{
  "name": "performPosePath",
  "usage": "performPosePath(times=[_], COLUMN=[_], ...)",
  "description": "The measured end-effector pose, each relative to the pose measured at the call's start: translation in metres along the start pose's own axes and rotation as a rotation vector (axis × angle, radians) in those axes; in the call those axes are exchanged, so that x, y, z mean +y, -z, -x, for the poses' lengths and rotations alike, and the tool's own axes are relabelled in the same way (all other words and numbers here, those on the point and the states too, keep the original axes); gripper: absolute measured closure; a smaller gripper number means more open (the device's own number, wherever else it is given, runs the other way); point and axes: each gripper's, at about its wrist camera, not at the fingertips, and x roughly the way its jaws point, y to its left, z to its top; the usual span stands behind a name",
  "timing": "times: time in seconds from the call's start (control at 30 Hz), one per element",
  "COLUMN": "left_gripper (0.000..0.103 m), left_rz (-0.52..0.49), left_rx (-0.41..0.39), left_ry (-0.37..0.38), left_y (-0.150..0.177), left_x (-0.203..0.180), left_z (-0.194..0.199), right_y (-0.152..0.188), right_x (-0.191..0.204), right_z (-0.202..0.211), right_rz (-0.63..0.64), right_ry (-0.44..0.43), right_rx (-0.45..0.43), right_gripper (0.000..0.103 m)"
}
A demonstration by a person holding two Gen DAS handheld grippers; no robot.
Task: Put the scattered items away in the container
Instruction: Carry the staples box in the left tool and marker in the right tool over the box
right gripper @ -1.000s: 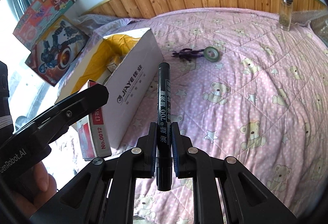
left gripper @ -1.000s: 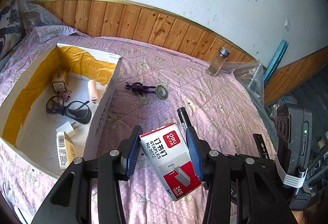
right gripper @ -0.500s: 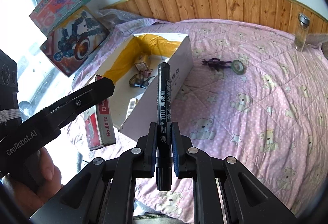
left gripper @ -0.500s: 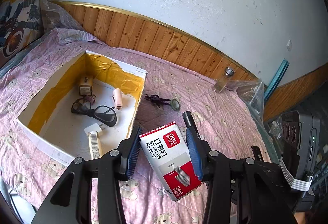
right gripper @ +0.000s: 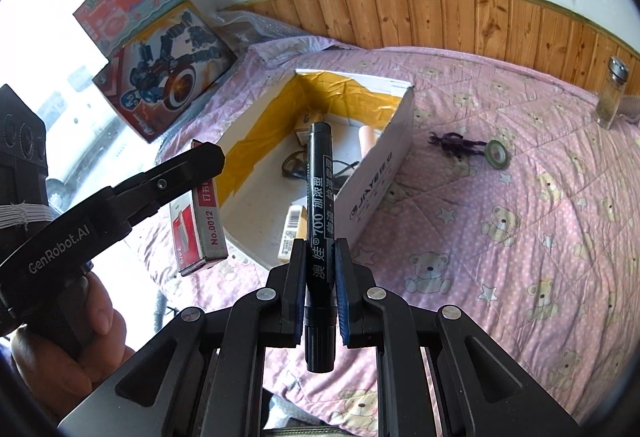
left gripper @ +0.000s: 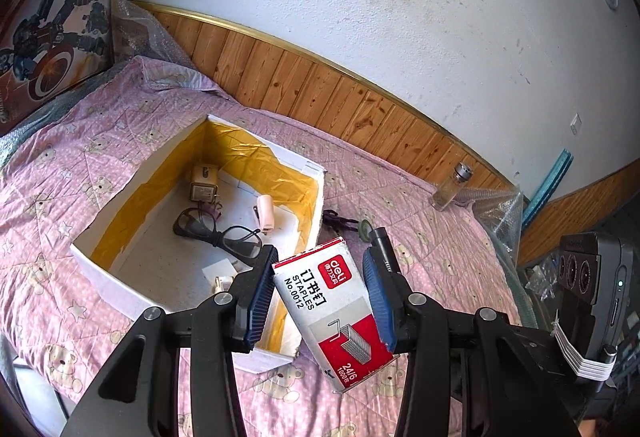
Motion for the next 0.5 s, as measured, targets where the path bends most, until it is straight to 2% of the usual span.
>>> performPosePath(times=[0.5], left_gripper=[0.058], left_rz=[0.06], left_rx=[-0.024], left_ry=[-0.058], left_y=[-0.028], left_x=[0.053], left_z=[-0.008], right_y=[-0.038], right_x=[0.016], right_z=[-0.032], right_rz=[0.03], right_ry=[-0.022], right_rx=[0.011], right_gripper=[0.09])
